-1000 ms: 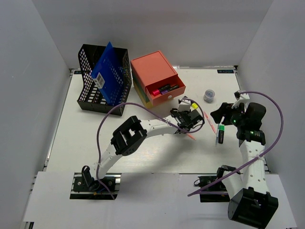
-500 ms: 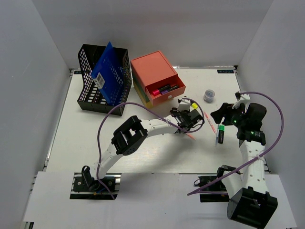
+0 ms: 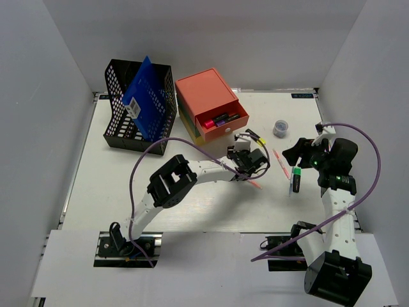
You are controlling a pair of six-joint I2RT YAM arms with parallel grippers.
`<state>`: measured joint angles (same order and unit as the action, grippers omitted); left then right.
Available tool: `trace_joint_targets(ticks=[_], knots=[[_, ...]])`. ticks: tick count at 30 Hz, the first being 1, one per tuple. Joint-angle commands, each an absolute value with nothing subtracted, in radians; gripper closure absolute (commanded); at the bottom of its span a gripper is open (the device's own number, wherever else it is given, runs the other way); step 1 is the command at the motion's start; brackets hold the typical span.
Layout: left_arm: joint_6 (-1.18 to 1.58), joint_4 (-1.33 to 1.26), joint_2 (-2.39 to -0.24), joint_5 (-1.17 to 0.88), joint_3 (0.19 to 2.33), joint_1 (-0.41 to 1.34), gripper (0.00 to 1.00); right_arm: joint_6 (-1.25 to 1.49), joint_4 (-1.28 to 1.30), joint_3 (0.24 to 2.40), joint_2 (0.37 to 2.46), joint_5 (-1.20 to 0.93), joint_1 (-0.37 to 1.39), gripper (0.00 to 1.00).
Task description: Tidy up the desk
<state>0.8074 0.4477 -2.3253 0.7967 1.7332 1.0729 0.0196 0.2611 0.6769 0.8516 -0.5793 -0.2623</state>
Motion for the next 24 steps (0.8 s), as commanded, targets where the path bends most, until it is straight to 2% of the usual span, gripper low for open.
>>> trace_joint_targets(ticks=[1,4,13,19,24], knots=[[0.819,0.474,-2.29,0.743,1.692,1.055,0.45,0.028,0.239,0.678,0.847,-0.595,-0.27,0.34],[0.821,0.469,-2.286,0.723,1.671,1.046,0.46,0.026,0.238,0.68,0.847,-0.598,-0.271,0.34],[0.77,0.41,-2.25,0.695,1.606,1.046,0.77,0.025,0.238,0.68,0.848,-0.601,-0.272,0.34],[0.632,0.318,-2.188,0.669,1.586,1.046,0.95,0.023,0.241,0.676,0.85,-0.603,-0.273,0.35],[0.523,0.233,-2.103,0.601,1.562,1.046,0.99,0.021,0.239,0.678,0.85,-0.603,-0.275,0.35]])
